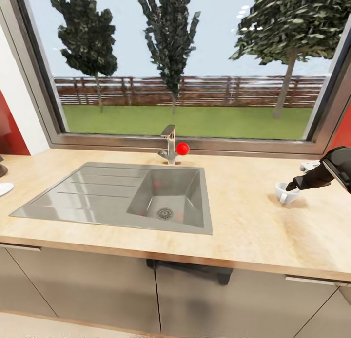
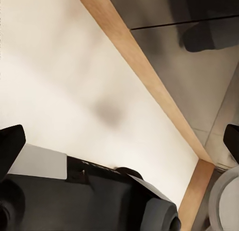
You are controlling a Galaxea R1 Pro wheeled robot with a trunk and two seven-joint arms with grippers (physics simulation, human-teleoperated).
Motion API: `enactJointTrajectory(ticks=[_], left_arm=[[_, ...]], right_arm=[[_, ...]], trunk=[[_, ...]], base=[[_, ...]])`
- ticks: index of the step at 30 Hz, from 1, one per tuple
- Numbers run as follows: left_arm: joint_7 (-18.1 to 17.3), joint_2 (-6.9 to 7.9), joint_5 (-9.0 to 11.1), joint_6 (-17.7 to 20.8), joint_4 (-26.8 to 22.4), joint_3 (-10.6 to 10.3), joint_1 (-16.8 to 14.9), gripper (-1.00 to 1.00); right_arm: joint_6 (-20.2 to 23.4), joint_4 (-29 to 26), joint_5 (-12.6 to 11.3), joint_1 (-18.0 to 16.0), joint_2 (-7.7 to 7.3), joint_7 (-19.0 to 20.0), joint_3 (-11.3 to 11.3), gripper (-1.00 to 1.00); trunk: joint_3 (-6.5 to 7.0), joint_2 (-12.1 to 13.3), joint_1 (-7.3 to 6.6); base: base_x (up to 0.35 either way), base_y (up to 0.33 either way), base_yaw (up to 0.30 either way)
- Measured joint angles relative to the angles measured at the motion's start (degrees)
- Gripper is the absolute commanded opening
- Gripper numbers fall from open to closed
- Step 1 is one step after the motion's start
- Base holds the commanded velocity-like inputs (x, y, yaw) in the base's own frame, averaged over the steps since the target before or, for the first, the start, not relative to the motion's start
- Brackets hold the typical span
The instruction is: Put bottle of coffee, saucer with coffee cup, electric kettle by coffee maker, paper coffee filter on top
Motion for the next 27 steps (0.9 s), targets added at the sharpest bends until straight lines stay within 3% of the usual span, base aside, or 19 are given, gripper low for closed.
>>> enactJointTrajectory(ticks=[21, 22, 27], left_arm=[[0.0, 0.0, 0.0, 0.0, 0.0, 0.0, 0.0, 1.0], [0.0, 0.0, 0.0, 0.0, 0.0, 0.0, 0.0, 1.0], [0.0, 0.0, 0.0, 0.0, 0.0, 0.0, 0.0, 1.0]], right_arm=[[0.0, 0.0, -0.1, 0.1, 0.01, 0.0, 0.0, 1.0], [0.0, 0.0, -0.1, 0.1, 0.0, 0.0, 0.0, -1.0], [-0.2, 0.0, 0.3, 0.0, -0.01, 0.0, 0.0, -1.0]], trunk=[[-0.44, 0.0, 0.0], [-0.44, 0.0, 0.0], [-0.43, 0.0, -0.01]], base=[[0.0, 0.0, 0.0], [0.0, 0.0, 0.0], [0.0, 0.0, 0.0]])
